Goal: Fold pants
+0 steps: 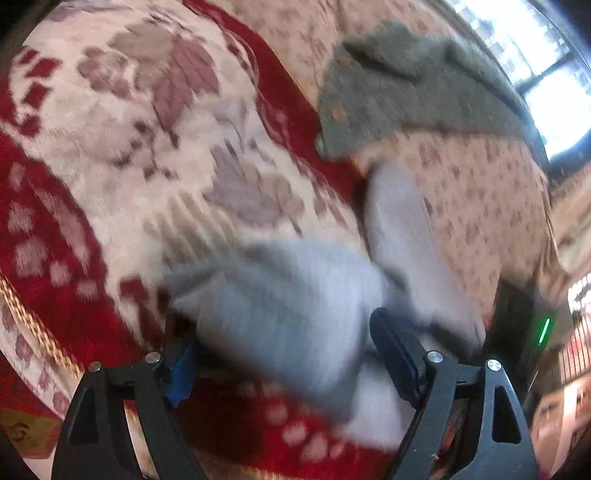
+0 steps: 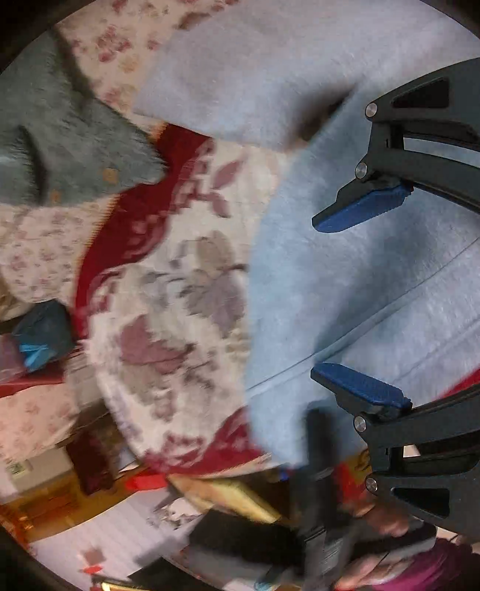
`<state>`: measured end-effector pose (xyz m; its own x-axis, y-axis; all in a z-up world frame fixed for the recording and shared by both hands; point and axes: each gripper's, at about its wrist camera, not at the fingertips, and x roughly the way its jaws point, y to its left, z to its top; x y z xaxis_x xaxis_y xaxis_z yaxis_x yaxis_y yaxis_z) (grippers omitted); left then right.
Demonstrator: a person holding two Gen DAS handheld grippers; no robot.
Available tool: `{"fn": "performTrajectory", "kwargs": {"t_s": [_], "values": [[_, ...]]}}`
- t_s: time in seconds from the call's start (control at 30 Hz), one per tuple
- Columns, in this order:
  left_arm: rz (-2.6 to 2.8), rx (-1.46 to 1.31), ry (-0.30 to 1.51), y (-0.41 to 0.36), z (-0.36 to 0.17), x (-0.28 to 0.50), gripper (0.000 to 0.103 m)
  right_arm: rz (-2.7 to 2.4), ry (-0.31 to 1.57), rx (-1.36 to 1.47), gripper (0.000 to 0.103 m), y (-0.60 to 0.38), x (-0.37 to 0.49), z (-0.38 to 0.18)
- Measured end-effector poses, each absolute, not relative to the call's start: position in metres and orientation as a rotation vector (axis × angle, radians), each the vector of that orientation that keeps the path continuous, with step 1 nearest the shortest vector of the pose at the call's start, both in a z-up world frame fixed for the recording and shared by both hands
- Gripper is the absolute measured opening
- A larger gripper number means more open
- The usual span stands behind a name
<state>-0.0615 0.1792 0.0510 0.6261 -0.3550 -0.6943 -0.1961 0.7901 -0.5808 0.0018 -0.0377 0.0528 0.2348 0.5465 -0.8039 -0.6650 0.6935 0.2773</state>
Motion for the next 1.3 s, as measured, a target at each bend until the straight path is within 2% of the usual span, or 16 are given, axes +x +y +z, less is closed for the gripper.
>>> {"fn": "performTrajectory", "kwargs": {"t_s": [0.03,0.1,0.13,0.23,0.3,0.4,0.47,0.5,0.53,0.57,0.73,0.93,1.03,1.2,1.3], "values": [[-0.096,-0.670,0.873,0.180,0.054,-0.058,0.079,0.841,1.057,-0.141,0.078,-0.040,-0.004,0.044],[-0.091,-0.590,0.824,0.176,0.062,-0.051,0.055,0.835,1.025,-0.179,0.078,-0.041,-0.013,0.037],[-0.095,-0.530,0.803,0.172,0.069,-0.048,0.040,0.833,1.006,-0.190,0.078,-0.041,-0.017,0.037],[-0.185,-0.511,0.667,0.179,0.086,-0.060,0.025,0.855,1.012,-0.138,0.078,-0.047,-0.017,0.047],[-0.215,-0.498,0.636,0.186,0.085,-0.070,0.025,0.874,0.992,-0.112,0.078,-0.046,-0.014,0.054],[-0.102,-0.459,0.767,0.196,0.053,-0.073,0.025,0.902,1.001,-0.116,0.078,-0.035,-0.008,0.055],[-0.031,-0.464,0.859,0.204,0.029,-0.076,0.032,0.927,1.037,-0.144,0.079,-0.022,-0.010,0.043],[-0.006,-0.464,0.877,0.208,0.022,-0.080,0.040,0.933,1.057,-0.168,0.079,-0.015,-0.011,0.037],[0.025,-0.454,0.877,0.210,0.020,-0.084,0.062,0.929,1.058,-0.189,0.079,-0.010,-0.014,0.033],[0.062,-0.438,0.863,0.212,0.021,-0.089,0.075,0.926,1.036,-0.213,0.080,-0.007,-0.018,0.031],[0.123,-0.376,0.783,0.213,0.044,-0.103,0.077,0.927,0.987,-0.210,0.082,-0.007,-0.022,0.042],[0.107,-0.287,0.749,0.187,0.067,-0.083,0.079,0.875,0.981,-0.158,0.082,-0.009,-0.010,0.051],[0.137,-0.223,0.781,0.173,0.060,-0.071,0.079,0.831,1.009,-0.146,0.082,-0.013,-0.003,0.045],[0.207,-0.248,0.950,0.185,0.017,-0.074,0.080,0.834,1.025,-0.153,0.081,-0.025,-0.004,0.040],[0.188,-0.309,0.928,0.193,0.016,-0.085,0.080,0.836,1.010,-0.139,0.081,-0.039,-0.007,0.044]]}}
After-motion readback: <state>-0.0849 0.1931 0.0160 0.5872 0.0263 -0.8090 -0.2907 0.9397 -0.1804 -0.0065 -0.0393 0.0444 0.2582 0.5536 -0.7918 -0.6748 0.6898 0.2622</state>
